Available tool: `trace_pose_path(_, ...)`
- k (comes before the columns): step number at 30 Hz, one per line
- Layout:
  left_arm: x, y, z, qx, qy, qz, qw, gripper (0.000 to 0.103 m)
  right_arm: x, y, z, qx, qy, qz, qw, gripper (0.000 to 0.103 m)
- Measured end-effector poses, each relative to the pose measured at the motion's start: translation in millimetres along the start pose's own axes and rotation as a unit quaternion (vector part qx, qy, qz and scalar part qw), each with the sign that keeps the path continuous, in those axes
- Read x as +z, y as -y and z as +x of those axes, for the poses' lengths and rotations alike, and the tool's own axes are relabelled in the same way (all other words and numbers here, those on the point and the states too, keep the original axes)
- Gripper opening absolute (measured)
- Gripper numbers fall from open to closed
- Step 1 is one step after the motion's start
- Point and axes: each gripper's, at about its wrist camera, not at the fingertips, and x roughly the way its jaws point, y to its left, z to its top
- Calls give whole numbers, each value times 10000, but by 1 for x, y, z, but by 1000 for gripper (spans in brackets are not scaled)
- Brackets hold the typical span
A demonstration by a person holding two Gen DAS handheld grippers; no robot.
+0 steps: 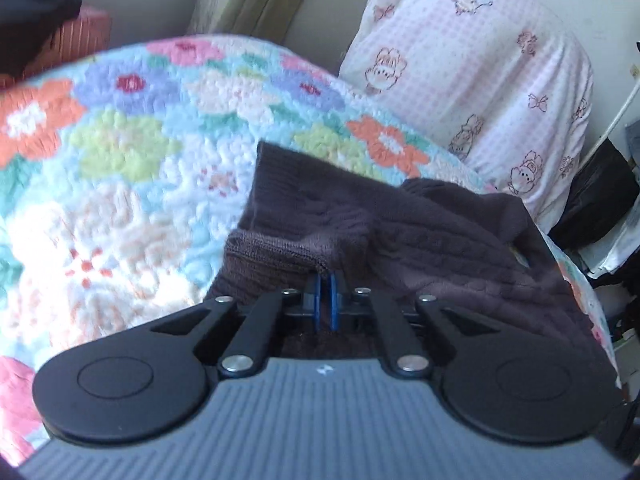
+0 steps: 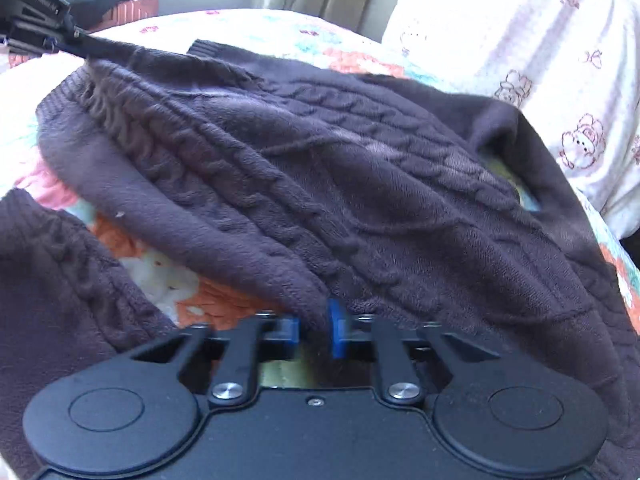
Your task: Fold clothes
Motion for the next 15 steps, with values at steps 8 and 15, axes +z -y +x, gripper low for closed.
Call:
trace_pose_path(8, 9, -7, -35, 367, -139, 72, 9992, 3, -17, 6, -43, 1171, -472, -256, 9917, 11)
trace_pose_path(15, 16, -41, 37, 167, -1133, 126, 9933, 40, 10, 4, -62, 1193, -849, -869, 9854, 13)
